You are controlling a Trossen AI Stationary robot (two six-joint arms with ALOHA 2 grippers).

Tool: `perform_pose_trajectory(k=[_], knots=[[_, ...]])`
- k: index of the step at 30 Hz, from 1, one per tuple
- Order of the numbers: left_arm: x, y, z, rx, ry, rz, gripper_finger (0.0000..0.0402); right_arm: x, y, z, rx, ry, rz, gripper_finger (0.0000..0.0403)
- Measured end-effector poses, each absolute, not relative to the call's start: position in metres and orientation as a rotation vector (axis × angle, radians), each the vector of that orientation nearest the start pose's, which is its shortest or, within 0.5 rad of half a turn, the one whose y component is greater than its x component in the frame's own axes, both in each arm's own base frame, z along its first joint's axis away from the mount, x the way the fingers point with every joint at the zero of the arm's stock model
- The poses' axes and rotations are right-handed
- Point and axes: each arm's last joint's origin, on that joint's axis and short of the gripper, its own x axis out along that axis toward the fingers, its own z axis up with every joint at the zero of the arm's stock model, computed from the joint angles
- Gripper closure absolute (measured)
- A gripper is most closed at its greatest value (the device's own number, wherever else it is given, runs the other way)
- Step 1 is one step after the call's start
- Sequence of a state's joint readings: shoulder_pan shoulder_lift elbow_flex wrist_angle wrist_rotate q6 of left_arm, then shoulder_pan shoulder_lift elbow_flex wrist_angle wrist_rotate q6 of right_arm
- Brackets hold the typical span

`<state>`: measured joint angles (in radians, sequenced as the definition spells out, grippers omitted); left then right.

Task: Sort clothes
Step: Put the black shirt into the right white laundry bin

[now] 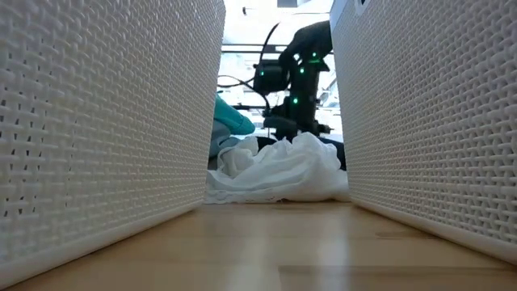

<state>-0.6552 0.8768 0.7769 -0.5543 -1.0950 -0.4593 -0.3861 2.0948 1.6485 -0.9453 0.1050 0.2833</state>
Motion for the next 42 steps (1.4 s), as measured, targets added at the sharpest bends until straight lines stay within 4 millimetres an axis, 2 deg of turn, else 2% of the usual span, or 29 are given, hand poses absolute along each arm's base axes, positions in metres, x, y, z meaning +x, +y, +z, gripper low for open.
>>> perform_pose_trajectory(k=[4, 7, 12, 14, 17, 20, 22, 26, 29, 34, 38, 42], knots=[[0.147, -0.08, 0.293, 0.057, 0.309, 0.503, 0.0312, 0.395, -0.159, 0.163, 0.421, 1.344, -0.525, 0.0149], [0.147, -0.08, 0.293, 0.054, 0.308, 0.503, 0.0312, 0.399, -0.159, 0.156, 0.416, 1.33, -0.496, 0.0212], [0.147, -0.08, 0.293, 0.055, 0.308, 0.503, 0.0312, 0.407, -0.158, 0.161, 0.371, 1.247, -0.476, 0.0361], [0.147, -0.08, 0.293, 0.055, 0.308, 0.503, 0.0312, 0.408, -0.155, 0.173, 0.324, 1.208, -0.499, 0.0381], [0.147, -0.08, 0.293, 0.056, 0.309, 0.503, 0.0312, 0.406, -0.148, 0.208, 0.245, 1.094, -0.592, 0.0367], [0.147, -0.08, 0.292, 0.061, 0.312, 0.503, 0.0312, 0.398, -0.138, 0.256, 0.15, 0.936, -0.666, 0.0369], [0.147, -0.08, 0.292, 0.067, 0.314, 0.502, 0.0312, 0.39, -0.129, 0.29, 0.101, 0.824, -0.684, 0.0383], [0.147, -0.08, 0.292, 0.07, 0.315, 0.502, 0.0312, 0.365, -0.101, 0.357, -0.003, 0.61, -0.68, 0.0384], [0.147, -0.08, 0.292, 0.07, 0.315, 0.502, 0.0312, 0.338, -0.074, 0.4, -0.074, 0.481, -0.667, 0.0384], [0.147, -0.08, 0.292, 0.07, 0.315, 0.502, 0.0312, 0.288, -0.021, 0.462, -0.198, 0.254, -0.617, 0.0384], [0.147, -0.08, 0.292, 0.07, 0.315, 0.502, 0.0312, 0.243, 0.018, 0.509, -0.278, -0.013, -0.505, 0.0384], [0.147, -0.08, 0.293, 0.064, 0.31, 0.501, 0.0312, 0.193, 0.04, 0.549, -0.22, -0.333, -0.312, 0.0384]])
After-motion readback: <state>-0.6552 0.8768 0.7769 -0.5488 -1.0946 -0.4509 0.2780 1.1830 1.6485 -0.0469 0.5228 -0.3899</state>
